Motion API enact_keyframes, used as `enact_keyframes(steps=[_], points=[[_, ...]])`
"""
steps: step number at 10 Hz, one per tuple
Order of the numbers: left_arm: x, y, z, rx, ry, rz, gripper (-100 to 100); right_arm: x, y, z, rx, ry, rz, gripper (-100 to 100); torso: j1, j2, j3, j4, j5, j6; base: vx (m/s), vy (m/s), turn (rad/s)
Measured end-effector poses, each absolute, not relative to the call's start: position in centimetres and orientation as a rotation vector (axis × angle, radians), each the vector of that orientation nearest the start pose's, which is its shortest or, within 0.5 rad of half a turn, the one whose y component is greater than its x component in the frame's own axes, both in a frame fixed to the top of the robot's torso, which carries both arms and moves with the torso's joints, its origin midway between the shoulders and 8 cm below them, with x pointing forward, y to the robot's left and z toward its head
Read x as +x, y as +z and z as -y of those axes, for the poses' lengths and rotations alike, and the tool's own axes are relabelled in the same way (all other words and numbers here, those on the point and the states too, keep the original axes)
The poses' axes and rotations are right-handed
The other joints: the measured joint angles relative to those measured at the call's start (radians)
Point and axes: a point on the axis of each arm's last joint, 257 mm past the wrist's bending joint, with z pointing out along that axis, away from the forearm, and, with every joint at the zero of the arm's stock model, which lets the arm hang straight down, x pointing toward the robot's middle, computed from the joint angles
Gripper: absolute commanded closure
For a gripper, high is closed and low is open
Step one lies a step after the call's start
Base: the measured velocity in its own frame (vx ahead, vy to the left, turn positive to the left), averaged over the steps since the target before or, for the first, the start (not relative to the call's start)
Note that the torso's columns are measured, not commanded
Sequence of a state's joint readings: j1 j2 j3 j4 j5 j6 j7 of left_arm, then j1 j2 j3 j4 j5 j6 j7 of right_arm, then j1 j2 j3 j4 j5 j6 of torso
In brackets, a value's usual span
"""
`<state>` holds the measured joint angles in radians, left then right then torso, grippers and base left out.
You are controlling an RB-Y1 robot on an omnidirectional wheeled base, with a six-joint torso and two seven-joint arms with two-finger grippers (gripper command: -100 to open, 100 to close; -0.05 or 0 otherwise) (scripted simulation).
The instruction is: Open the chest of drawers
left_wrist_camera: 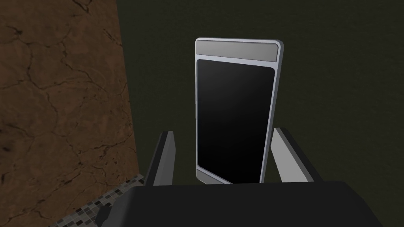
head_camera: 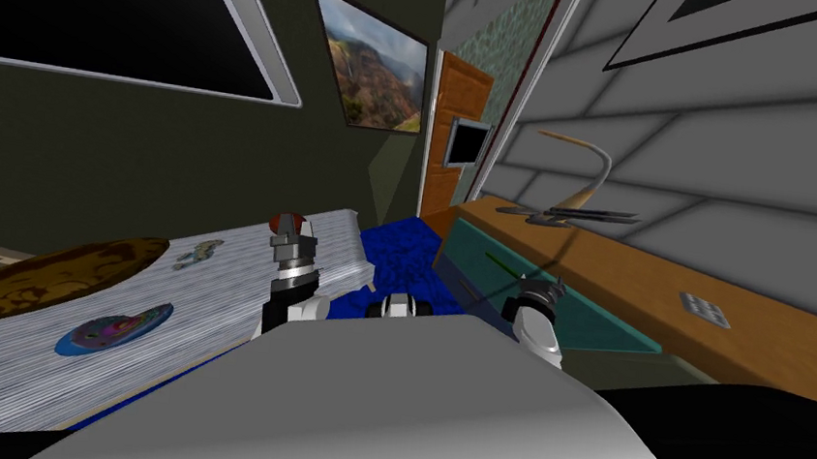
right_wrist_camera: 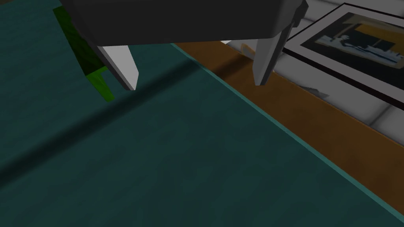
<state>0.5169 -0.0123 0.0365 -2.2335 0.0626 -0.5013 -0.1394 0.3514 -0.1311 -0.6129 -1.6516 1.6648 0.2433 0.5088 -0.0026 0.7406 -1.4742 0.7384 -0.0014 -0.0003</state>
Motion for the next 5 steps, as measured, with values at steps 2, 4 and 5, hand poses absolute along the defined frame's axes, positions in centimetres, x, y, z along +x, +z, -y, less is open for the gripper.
enact_keyframes(steps=[2, 4, 5], points=[[34.7, -0.1, -30.5, -0.697, -1.154, -0.639, 0, 25.0, -25.7, 65.2, 0.048, -1.468, -1.812, -100, -0.003, -0.012, -0.005, -0.006, -0.010, -0.006, 0.068, 0.065, 0.045], [34.7, -0.1, -30.5, -0.696, -1.154, -0.639, 0, 23.7, -27.4, 64.7, 0.081, -1.490, -1.855, -100, -0.013, -0.017, -0.006, -0.007, -0.017, -0.010, 0.032, 0.029, 0.007], [34.7, -0.1, -30.5, -0.696, -1.154, -0.639, 0, 23.5, -28.1, 64.4, 0.089, -1.497, -1.870, -100, -0.017, -0.019, -0.005, -0.009, -0.023, -0.013, 0.007, 0.022, 0.021]])
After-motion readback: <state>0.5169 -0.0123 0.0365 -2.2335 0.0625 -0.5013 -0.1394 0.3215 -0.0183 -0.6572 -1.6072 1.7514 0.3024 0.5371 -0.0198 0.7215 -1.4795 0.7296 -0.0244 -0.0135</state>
